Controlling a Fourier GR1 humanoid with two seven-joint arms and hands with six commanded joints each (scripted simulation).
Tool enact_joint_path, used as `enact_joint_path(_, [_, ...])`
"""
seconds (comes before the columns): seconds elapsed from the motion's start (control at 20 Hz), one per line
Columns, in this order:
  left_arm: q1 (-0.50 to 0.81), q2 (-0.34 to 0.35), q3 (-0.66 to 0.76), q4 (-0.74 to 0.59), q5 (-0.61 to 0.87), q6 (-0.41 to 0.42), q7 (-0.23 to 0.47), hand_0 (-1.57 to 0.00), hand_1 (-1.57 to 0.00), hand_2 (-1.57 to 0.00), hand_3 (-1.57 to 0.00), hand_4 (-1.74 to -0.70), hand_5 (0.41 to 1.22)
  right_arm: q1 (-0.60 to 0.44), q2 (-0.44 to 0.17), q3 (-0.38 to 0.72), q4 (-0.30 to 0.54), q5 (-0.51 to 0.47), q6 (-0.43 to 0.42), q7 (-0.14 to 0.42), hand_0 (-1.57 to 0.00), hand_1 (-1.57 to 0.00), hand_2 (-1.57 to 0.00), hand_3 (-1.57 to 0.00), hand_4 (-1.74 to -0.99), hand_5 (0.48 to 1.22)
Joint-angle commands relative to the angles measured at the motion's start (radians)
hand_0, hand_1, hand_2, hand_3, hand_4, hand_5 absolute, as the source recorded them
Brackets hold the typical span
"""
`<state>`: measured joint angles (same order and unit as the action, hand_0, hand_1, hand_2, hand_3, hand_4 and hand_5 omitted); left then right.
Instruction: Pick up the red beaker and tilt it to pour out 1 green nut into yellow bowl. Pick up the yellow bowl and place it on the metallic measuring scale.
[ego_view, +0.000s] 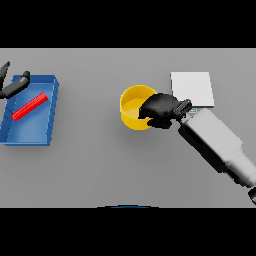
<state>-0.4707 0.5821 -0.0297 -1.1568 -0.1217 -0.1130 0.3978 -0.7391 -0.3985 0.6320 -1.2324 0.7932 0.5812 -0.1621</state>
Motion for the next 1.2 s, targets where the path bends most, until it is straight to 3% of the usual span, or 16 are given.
enact_joint_path(0.0, [-0.015, -0.002, 0.0, -0.002, 0.002, -0.001, 0.018, 0.0, 0.0, 0.0, 0.0, -0.78, 0.702, -0.003, -0.013, -0.009, -0.022, -0.001, 0.007, 0.017, -1.56, -1.56, -1.45, -1.2, -1.736, 1.218])
enact_joint_path(0.25, [-0.007, -0.001, 0.008, 0.002, 0.015, -0.006, 0.007, 0.0, 0.0, 0.0, 0.0, -0.8, 0.704, 0.054, -0.07, -0.036, -0.152, -0.006, 0.042, 0.063, -1.57, -1.57, -1.51, -1.18, -1.739, 1.219])
enact_joint_path(0.4, [-0.009, 0.002, 0.017, -0.011, 0.029, -0.011, 0.012, 0.0, 0.0, 0.0, 0.0, -0.81, 0.71, 0.045, -0.104, -0.085, -0.147, -0.009, 0.034, 0.094, -1.54, -1.57, -1.49, -1.19, -1.74, 1.22])
enact_joint_path(0.6, [-0.002, -0.008, 0.018, -0.041, 0.041, -0.001, 0.059, 0.0, 0.0, 0.0, 0.0, -0.83, 0.733, 0.026, -0.139, -0.134, -0.073, 0.008, -0.061, 0.071, -1.56, -1.57, -1.53, -1.16, -1.741, 1.221])
enact_joint_path(0.8, [0.006, 0.005, 0.028, -0.057, 0.048, -0.004, 0.079, 0.0, 0.0, 0.0, 0.0, -0.85, 0.746, -0.018, -0.161, -0.173, 0.054, 0.034, -0.132, 0.034, -1.57, -1.57, -1.55, -1.15, -1.741, 1.221])
enact_joint_path(1.0, [0.032, 0.006, 0.025, -0.097, 0.049, 0.006, 0.107, 0.0, 0.0, 0.0, 0.0, -0.85, 0.761, -0.042, -0.16, -0.206, 0.177, 0.051, -0.178, 0.037, -1.57, -1.57, -1.55, -1.15, -1.741, 1.221])
enact_joint_path(1.15, [0.029, 0.008, 0.024, -0.11, 0.054, 0.002, 0.135, 0.0, 0.0, 0.0, 0.0, -0.86, 0.773, -0.064, -0.149, -0.229, 0.29, 0.066, -0.237, 0.01, -1.57, -1.57, -1.52, -1.17, -1.741, 1.221])
